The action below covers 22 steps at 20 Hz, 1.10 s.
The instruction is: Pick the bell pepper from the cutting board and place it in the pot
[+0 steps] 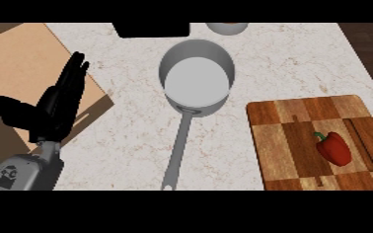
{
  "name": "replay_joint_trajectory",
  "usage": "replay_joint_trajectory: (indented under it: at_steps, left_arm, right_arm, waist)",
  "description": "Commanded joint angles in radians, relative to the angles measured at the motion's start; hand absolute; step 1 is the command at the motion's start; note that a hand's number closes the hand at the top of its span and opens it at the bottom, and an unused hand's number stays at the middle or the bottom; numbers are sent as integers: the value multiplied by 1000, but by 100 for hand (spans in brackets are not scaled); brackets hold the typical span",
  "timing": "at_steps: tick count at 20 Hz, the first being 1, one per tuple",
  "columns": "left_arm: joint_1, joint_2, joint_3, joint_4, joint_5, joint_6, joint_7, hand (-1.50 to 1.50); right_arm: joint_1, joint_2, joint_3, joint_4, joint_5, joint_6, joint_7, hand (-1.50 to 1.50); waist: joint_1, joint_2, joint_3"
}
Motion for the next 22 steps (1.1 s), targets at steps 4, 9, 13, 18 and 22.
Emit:
replay_joint_trajectory:
  at_steps: [4,9,13,18,22]
  left_arm:
    - [16,-32,-38,-14,3,26,93,0]
    - [12,-33,-40,-11,-13,16,89,0]
    - [8,-70,-66,-18,-37,47,114,0]
    - [-32,-52,-18,-13,-38,43,152,0]
    - [-10,-115,-114,-45,-103,77,159,0]
  right_arm:
    - [54,-241,-31,38,170,98,-286,-150]
    - [59,-327,32,58,276,21,-270,-150]
    - [101,-343,88,-4,313,-19,-186,-150]
    - [117,-349,108,19,339,-32,-185,-150]
    - [46,-310,200,30,426,-43,-93,-150]
  waist:
    - [4,11,-11]
    - [25,17,-14]
    - [12,13,-15]
    - [9,13,-14]
    - [32,17,-14]
